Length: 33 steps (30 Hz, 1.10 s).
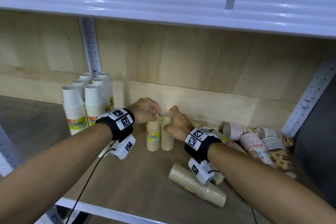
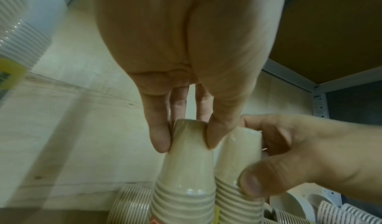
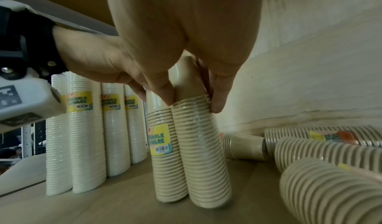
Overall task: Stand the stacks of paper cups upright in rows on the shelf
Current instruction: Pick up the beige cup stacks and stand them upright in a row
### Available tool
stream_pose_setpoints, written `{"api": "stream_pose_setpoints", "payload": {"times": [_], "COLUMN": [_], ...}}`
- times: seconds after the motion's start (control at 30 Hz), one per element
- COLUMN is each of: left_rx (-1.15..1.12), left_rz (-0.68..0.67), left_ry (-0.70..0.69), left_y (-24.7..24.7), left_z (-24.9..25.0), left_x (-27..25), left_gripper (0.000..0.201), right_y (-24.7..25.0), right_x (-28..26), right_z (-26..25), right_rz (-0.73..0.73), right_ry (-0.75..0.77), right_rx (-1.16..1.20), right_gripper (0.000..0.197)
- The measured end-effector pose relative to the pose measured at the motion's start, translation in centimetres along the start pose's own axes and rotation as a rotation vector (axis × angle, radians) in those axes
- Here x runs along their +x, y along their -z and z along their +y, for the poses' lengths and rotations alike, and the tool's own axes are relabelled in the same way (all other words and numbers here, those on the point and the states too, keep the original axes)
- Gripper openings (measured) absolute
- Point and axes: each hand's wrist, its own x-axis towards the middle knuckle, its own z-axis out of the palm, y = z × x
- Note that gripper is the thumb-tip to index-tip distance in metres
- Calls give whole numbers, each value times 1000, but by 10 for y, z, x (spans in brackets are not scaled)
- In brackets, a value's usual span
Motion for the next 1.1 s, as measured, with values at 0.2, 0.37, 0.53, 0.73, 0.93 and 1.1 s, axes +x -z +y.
{"api": "stream_pose_setpoints", "payload": {"times": [0.2,0.37,0.53,0.73,0.93,1.1], "left_rx": [1,9,1,12,-4,-6], "left_rz": [24,40,41,53,40,40], "left_ry": [-7,-1,14,20,24,30], "left_y": [-7,-10,-11,-13,-13,-12], "left_z": [5,5,5,6,3,3], "left_x": [-3,-6,-8,-7,-4,0], "left_gripper": [30,29,30,31,32,31], "right_y": [-3,6,21,22,26,32], "right_x": [3,7,17,26,27,32], "right_z": [8,6,-2,-6,-6,-9], "right_rz": [-26,-3,-93,-24,-76,-184], "right_ry": [-21,12,124,92,110,178], "right_rx": [-11,-66,-138,-267,-256,-310], "right_gripper": [46,62,51,35,62,41]}}
